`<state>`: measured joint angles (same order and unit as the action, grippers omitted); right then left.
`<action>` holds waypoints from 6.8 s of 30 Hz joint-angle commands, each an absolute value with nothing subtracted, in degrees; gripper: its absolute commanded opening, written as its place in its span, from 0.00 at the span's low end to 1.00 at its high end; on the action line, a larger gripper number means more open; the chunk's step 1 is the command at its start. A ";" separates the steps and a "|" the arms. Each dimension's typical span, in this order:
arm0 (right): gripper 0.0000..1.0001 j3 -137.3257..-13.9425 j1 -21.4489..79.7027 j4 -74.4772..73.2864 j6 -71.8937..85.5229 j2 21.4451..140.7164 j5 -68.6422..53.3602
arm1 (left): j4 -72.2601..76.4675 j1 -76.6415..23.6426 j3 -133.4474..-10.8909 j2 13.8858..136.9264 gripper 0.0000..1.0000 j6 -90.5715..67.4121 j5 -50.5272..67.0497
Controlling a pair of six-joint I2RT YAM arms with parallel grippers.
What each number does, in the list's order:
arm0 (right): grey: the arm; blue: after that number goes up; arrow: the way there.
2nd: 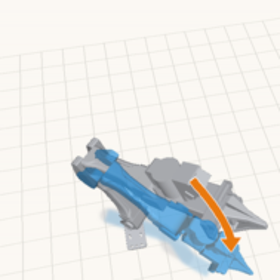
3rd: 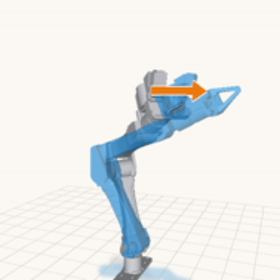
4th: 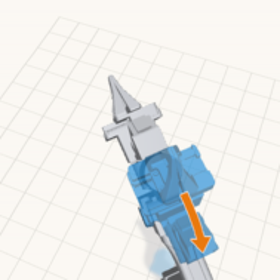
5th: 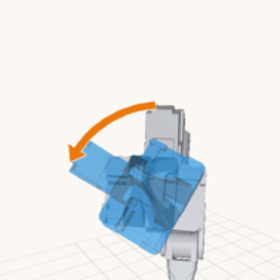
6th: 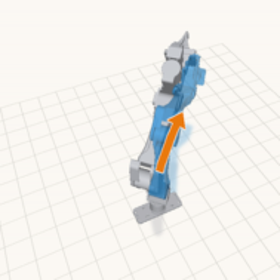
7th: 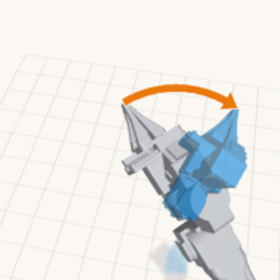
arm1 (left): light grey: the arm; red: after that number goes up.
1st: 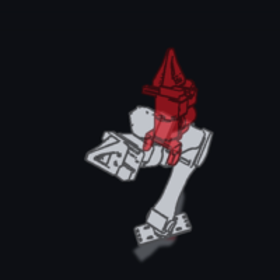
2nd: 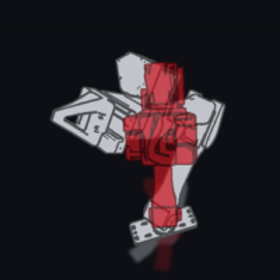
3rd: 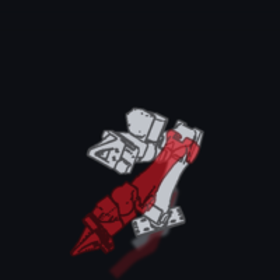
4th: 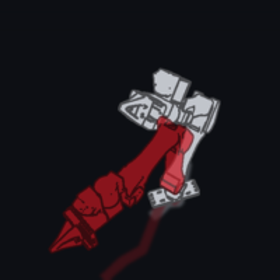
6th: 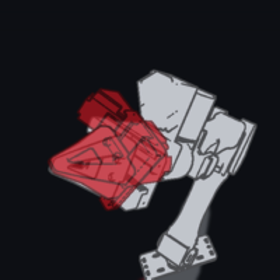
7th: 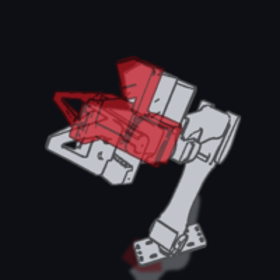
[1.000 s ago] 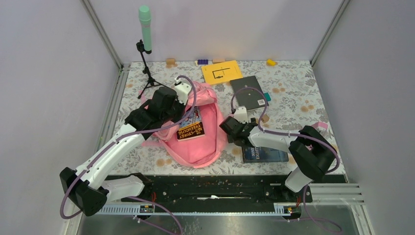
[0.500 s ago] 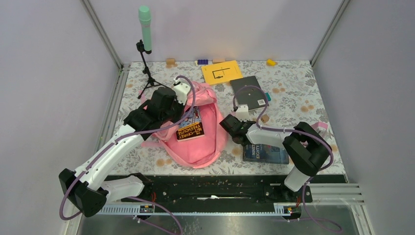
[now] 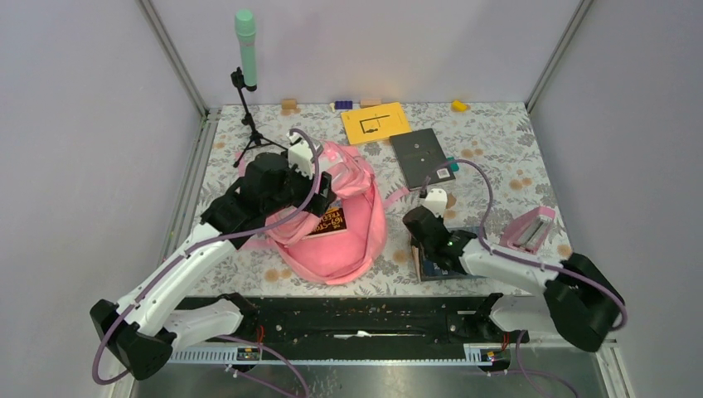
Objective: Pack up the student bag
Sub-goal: Pick up the book from the center of the board, then place the book in the student bag.
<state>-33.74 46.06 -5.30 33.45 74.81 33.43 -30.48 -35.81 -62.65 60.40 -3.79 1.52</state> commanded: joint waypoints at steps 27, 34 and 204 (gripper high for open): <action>0.00 -26.54 42.73 5.67 36.79 43.09 25.65 | 40.59 -60.48 -40.93 89.59 0.96 -50.60 16.71; 0.00 -28.04 42.77 5.46 35.86 43.04 25.00 | 44.49 -63.26 -41.44 94.47 0.98 -54.22 15.14; 0.00 -36.70 31.20 -19.52 19.21 24.08 11.45 | -34.72 -60.67 -58.86 83.26 0.26 1.29 -14.33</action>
